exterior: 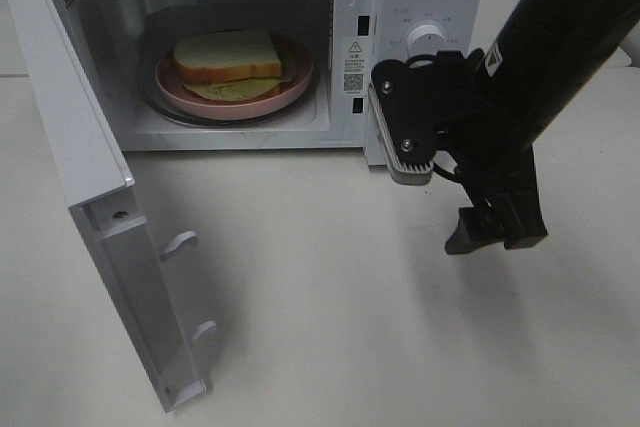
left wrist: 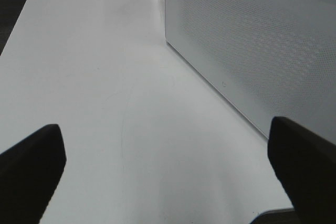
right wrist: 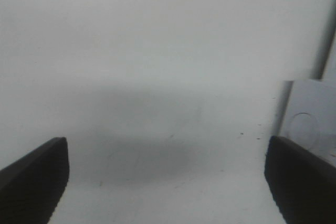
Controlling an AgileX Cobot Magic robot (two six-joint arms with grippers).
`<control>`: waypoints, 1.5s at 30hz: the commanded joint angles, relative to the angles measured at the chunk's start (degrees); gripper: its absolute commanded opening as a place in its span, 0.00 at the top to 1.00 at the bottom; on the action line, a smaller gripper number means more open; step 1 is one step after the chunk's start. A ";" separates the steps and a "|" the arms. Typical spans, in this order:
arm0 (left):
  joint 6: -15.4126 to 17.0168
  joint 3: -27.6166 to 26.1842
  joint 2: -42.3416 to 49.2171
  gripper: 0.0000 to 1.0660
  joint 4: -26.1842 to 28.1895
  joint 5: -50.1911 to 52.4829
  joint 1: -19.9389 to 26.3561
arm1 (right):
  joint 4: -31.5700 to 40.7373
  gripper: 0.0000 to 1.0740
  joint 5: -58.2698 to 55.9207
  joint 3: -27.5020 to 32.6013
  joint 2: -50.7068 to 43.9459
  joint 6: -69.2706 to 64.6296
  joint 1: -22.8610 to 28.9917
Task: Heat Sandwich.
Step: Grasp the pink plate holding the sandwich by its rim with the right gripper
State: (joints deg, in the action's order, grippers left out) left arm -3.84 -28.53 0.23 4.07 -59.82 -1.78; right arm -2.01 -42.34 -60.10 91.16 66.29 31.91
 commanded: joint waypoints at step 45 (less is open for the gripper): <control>0.23 0.17 1.49 0.05 0.00 0.92 0.23 | -5.56 0.14 14.55 -29.62 26.99 -2.23 6.25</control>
State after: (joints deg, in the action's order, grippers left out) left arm -3.84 -28.53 0.23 4.07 -59.82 -1.78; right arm -7.45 -28.42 -87.72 116.37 64.29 37.87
